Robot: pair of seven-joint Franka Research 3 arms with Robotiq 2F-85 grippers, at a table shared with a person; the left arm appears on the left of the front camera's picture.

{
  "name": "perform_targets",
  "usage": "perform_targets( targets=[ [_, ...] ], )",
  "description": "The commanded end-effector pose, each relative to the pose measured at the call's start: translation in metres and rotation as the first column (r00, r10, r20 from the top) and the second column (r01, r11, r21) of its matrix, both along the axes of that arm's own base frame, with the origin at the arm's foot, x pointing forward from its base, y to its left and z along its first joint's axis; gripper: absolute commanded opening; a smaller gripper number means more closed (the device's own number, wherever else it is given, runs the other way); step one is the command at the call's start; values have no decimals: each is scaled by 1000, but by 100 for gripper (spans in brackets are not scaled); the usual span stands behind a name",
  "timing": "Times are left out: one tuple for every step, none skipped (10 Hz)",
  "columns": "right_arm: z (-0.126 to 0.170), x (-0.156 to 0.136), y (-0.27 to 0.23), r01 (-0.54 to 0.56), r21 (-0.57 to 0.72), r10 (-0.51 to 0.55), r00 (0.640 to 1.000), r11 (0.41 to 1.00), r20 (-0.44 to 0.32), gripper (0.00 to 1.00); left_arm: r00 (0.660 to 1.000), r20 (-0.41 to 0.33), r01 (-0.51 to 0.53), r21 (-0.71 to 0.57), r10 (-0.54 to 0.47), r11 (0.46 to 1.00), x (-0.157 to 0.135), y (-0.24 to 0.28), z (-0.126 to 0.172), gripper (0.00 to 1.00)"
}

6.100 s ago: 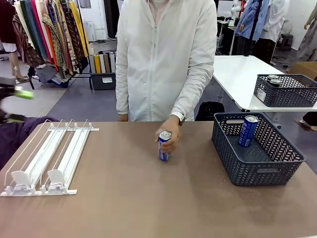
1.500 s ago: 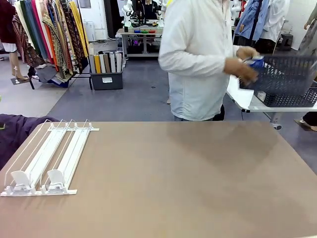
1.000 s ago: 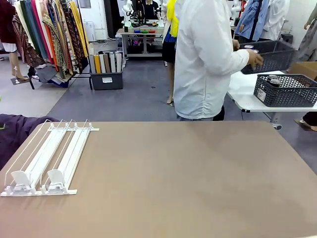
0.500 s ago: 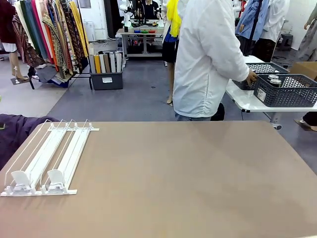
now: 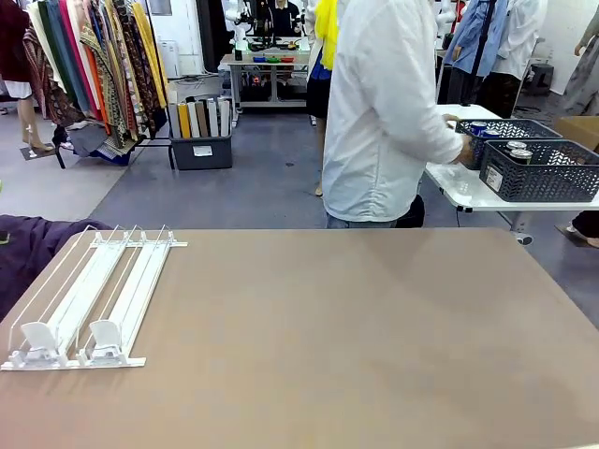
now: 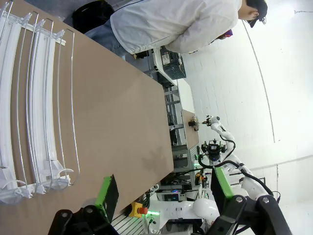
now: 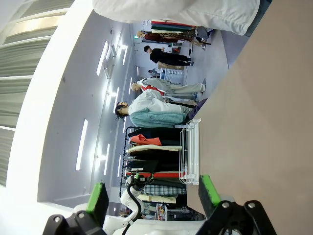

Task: Retrieve and store the cans from the dispenser.
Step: Pick up one can from the Automatic Can Dispenser and place it in the middle of the table.

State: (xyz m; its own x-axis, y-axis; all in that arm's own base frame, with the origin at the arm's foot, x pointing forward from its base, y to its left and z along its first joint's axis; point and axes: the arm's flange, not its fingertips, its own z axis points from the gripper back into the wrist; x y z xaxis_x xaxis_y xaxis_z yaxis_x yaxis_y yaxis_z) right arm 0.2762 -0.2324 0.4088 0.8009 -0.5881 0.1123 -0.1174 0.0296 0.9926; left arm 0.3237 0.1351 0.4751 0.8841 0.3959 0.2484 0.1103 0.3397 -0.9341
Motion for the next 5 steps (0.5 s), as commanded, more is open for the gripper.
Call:
perform_targets(
  targets=[
    [4,-2,0,-12,0,12,1000,1000,-5,100,1000,7,-8,-22,8,1000,0,-2,2,100],
    [4,-2,0,-12,0,12,1000,1000,-5,100,1000,7,-8,-22,8,1000,0,-2,2,100],
    [4,-2,0,-12,0,12,1000,1000,-5,100,1000,7,-8,-22,8,1000,0,-2,2,100],
    [4,-2,0,-12,0,12,1000,1000,-5,100,1000,7,-8,-22,8,1000,0,-2,2,100],
    [4,-2,0,-12,0,12,1000,1000,-5,100,1000,7,-8,-22,8,1000,0,-2,2,100]
  ],
)
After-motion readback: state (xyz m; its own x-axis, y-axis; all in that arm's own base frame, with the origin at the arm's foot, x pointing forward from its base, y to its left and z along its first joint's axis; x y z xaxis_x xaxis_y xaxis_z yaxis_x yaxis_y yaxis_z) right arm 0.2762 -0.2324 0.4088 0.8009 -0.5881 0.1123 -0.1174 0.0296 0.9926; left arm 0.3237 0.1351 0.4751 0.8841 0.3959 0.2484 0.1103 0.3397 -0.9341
